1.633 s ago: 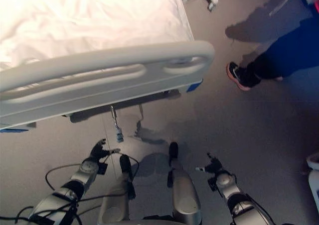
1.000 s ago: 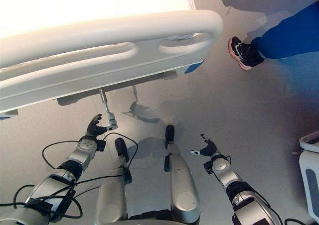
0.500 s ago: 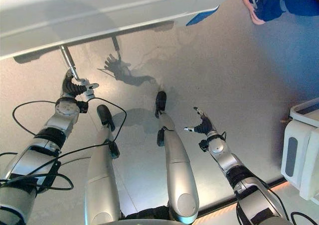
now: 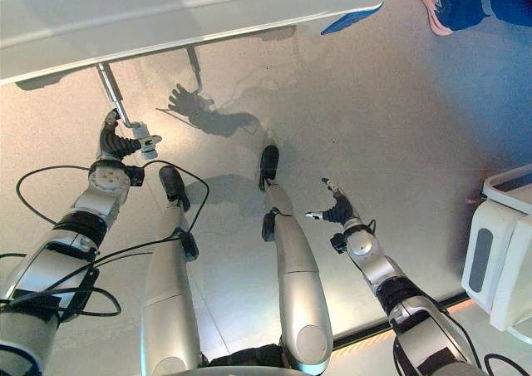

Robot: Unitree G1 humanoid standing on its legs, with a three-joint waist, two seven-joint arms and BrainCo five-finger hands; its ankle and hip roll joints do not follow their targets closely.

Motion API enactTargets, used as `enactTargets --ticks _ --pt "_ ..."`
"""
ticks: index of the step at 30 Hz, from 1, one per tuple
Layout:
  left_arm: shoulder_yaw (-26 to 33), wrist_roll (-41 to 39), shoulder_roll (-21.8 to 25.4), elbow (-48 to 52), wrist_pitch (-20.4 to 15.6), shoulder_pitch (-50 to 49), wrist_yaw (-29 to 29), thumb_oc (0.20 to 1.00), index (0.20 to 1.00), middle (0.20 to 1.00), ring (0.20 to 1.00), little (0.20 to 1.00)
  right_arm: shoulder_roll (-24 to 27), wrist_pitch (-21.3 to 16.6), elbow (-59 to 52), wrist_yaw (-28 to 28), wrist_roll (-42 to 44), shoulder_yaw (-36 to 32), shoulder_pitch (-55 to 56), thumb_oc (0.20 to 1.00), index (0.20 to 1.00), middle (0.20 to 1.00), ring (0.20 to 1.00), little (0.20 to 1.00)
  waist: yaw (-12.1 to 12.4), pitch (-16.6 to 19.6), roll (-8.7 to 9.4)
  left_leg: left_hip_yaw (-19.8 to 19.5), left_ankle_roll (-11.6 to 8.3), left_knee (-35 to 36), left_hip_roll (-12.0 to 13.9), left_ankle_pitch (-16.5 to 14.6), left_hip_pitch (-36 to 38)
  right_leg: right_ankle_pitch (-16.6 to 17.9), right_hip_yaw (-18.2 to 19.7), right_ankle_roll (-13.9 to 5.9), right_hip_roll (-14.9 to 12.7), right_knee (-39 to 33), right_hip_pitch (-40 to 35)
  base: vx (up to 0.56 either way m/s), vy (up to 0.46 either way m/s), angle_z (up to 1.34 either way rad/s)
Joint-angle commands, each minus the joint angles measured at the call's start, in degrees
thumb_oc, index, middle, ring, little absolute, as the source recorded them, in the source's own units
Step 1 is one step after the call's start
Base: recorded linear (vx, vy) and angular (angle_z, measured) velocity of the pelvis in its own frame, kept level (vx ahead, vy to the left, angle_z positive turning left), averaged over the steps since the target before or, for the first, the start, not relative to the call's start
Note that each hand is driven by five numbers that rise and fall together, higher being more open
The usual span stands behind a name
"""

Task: Raise the hospital bed

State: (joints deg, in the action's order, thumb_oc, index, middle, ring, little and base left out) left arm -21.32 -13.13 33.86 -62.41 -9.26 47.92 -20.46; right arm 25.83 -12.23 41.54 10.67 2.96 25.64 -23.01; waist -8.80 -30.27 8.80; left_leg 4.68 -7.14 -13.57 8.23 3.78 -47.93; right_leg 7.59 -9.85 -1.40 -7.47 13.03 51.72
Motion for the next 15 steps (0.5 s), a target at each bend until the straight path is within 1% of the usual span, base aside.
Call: enactTargets --ticks 1,7,8,15 --pt "0.88 0.6 0.99 0.61 -0.6 -1.29 -1.18 1.0 1.0 1.0 1.0 1.0 2.58 -1.86 -2.25 0.68 0.93 1.12 2.96 1.0 1.0 1.0 1.0 1.0 0.23 0.48 0.56 -0.54 -0.54 0.35 -0.62 3.34 -2.76 -0.41 1.36 -7.89 -2.1 2.97 1.13 0.0 0.0 0.0" --pt "0.48 -1.21 -0.39 -0.78 -0.19 -2.32 1.17 1.0 1.0 1.0 1.0 1.0 2.6 -1.41 -1.63 0.58 1.04 1.04 2.42 1.0 1.0 1.0 1.0 1.0 0.22 0.48 0.48 -0.37 -0.74 0.79 -0.45 3.6 -2.41 -0.24 1.4 -7.96 -1.95 2.33 0.91 0.0 0.0 0.0" --pt "0.34 -2.2 -0.72 -1.85 0.13 -2.34 2.42 1.0 1.0 1.0 1.0 1.0 2.59 -1.07 -0.74 0.42 1.2 1.03 2.17 1.0 1.0 1.0 1.0 1.0 0.26 0.48 0.44 -0.27 -0.7 1.07 -0.43 3.71 -2.25 -0.22 1.42 -8.02 -1.89 2.28 0.83 0.0 0.0 0.0" --pt "0.14 -6.35 -1.85 -2.75 0.47 -1.7 4.68 1.0 1.0 1.0 1.0 1.0 2.64 -0.32 -0.2 0.07 1.65 1.06 1.72 1.0 1.0 1.0 1.0 1.0 0.11 0.48 0.4 -0.09 -0.59 1.18 -0.5 3.71 -2.44 -0.25 1.53 -8.06 -1.89 2.22 0.95 0.0 0.0 0.0"
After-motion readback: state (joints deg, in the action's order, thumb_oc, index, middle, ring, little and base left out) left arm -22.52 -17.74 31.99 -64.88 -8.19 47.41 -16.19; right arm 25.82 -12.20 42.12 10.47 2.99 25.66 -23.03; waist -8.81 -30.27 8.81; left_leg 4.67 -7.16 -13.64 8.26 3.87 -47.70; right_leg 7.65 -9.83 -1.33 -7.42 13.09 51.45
